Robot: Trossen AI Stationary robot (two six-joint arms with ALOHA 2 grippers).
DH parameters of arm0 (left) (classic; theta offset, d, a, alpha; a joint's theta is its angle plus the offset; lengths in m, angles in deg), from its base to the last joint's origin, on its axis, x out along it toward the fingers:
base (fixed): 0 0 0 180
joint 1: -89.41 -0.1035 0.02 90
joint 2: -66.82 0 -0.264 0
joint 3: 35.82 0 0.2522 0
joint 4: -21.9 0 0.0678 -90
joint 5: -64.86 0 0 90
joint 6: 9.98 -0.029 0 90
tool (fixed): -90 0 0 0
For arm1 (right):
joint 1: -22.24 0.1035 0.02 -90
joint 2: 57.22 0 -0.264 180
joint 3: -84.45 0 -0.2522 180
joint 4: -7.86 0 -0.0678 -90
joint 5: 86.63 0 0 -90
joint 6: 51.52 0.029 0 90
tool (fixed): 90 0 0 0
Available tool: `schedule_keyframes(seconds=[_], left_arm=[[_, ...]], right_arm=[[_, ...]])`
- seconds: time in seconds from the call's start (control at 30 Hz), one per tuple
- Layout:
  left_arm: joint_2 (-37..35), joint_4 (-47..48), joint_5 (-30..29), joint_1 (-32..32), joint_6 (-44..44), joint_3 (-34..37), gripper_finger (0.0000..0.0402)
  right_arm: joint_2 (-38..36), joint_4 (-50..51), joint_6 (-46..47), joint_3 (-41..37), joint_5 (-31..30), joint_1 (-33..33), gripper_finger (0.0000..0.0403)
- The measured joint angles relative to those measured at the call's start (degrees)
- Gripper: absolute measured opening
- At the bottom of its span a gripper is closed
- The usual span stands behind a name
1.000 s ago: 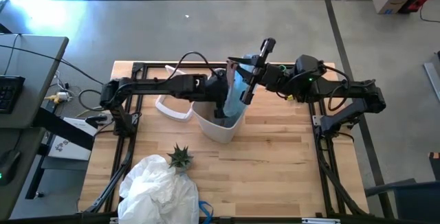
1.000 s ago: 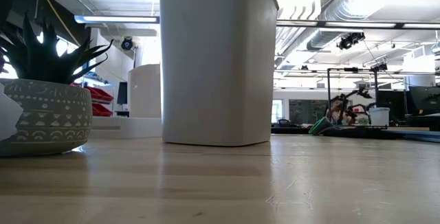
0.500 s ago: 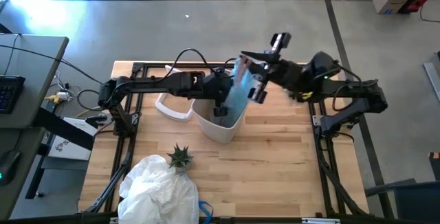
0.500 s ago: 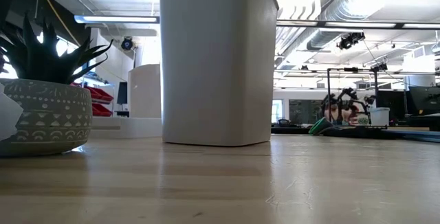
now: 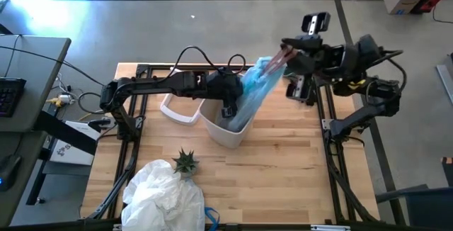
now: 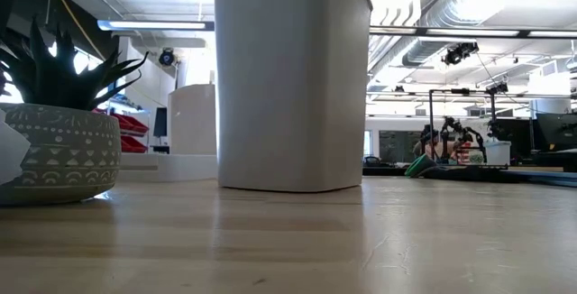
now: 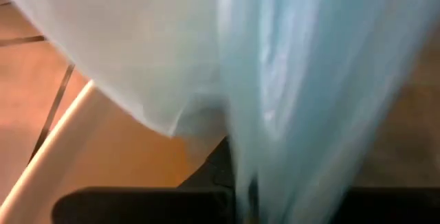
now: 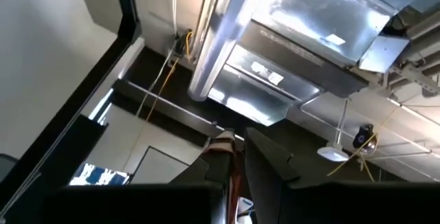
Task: Place trash/remove bag and relplace
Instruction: Remove the trash bag from the trash bin
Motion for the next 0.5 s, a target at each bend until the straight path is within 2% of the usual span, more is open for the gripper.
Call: schedule_keyframes(seconds=[0.2, 0.3, 0.5], left_arm=[[-0.36, 0.21, 0.08, -0.01, 0.75, 0.11, 0.0], [-1.67, 1.27, 3.45, -0.07, 0.71, 0.41, 0.0], [-7.97, -0.12, 5.17, -0.13, 0.41, 0.57, 0.002]], right_arm=[[0.2, 4.51, 1.63, 3.38, 0.07, 0.02, 0.0021], [0.15, 8.78, 2.22, 3.84, -1.96, 0.08, 0.0021], [0.5, 10.68, 2.01, 4.22, -2.95, 0.13, 0.0021]])
